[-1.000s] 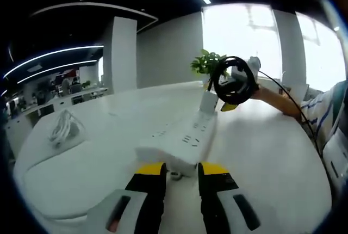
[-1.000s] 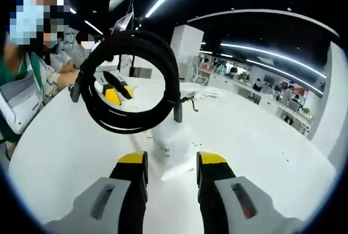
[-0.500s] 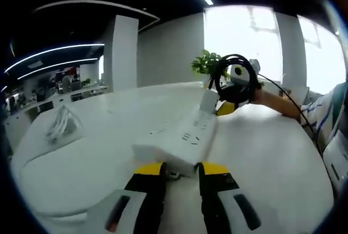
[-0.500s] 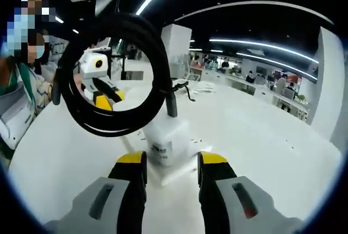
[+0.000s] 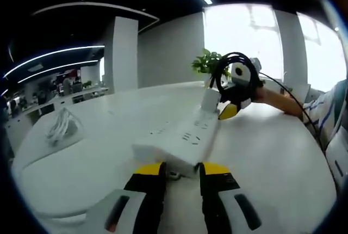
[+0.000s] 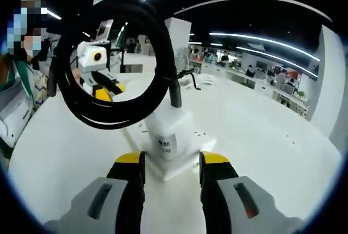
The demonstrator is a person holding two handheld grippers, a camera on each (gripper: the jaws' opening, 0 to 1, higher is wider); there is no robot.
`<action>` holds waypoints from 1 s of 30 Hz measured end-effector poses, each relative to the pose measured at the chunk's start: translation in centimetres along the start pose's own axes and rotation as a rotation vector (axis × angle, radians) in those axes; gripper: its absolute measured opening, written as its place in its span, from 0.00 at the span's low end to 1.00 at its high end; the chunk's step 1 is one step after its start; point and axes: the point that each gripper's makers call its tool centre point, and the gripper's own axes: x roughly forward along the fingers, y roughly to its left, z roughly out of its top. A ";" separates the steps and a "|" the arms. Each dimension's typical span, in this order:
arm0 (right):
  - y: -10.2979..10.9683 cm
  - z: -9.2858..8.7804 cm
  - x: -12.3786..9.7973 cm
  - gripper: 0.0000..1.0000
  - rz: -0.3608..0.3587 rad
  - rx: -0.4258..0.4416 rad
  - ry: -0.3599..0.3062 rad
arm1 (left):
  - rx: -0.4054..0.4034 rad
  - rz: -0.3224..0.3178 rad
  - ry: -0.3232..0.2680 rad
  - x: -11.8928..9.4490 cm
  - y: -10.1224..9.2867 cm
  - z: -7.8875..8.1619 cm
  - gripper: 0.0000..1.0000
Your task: Straighten the power strip on the desk, plug the charger into it
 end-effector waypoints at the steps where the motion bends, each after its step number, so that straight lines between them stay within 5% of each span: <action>1: 0.0 0.0 0.0 0.39 -0.004 -0.006 0.003 | 0.001 0.002 0.000 0.0 0.0 0.0 0.25; 30: -0.1 -0.2 0.1 0.35 -0.072 -0.005 0.038 | 0.006 0.050 -0.006 0.0 1.0 0.2 0.19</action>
